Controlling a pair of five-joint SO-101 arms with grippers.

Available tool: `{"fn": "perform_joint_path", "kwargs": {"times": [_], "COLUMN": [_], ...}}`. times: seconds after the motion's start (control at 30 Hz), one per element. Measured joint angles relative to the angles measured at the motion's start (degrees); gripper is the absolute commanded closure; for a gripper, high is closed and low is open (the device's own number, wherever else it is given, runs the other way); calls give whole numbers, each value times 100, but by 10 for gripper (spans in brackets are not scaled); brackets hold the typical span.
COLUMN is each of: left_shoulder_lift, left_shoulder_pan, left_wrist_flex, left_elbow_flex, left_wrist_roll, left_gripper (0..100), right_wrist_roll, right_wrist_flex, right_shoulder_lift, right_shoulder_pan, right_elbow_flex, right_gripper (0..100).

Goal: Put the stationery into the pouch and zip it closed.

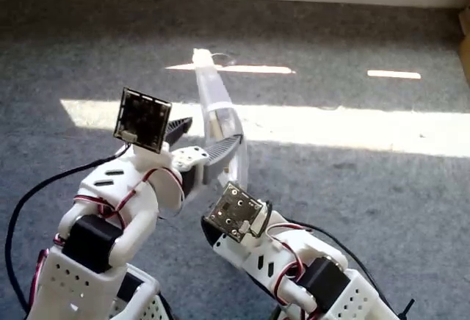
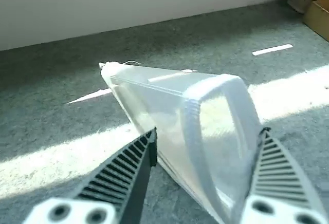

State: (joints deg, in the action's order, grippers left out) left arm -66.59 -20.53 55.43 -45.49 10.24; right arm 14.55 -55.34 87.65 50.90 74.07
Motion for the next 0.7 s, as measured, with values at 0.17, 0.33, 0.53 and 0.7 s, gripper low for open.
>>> {"fn": "perform_joint_path", "kwargs": {"times": [0.17, 0.33, 0.53, 0.7], "left_shoulder_lift": [0, 0, 0, 0], "left_shoulder_pan": [-466, -519, -879, -853], "left_wrist_flex": [26, 123, 290, 290], "left_elbow_flex": [0, 0, 0, 0], "left_wrist_roll": [0, -97, -897, -967], "left_gripper": [687, 689, 691, 691], "right_wrist_roll": [0, 0, 141, 158], "right_wrist_flex": [0, 0, -167, -422], "right_shoulder_lift": [18, 18, 18, 273], "right_shoulder_pan": [0, 0, 0, -70], "right_elbow_flex": [0, 0, 0, -273], "right_gripper": [994, 994, 994, 994]}}
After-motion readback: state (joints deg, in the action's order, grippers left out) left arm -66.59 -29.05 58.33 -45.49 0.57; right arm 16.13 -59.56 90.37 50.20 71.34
